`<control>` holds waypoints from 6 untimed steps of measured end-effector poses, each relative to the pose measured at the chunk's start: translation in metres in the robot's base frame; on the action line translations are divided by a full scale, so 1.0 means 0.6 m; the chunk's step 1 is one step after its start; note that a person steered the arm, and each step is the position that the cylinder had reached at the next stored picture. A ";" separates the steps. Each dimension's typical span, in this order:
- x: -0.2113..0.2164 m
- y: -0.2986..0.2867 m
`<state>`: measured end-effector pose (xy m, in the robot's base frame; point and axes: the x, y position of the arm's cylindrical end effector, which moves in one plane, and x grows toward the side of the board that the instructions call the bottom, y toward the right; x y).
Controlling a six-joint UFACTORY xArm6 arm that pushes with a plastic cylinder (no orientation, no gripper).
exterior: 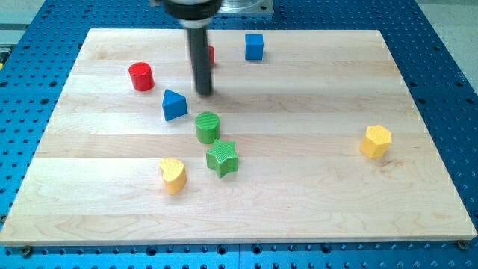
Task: Place the blue triangle vertically below the red circle
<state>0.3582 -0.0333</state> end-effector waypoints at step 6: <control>0.086 -0.155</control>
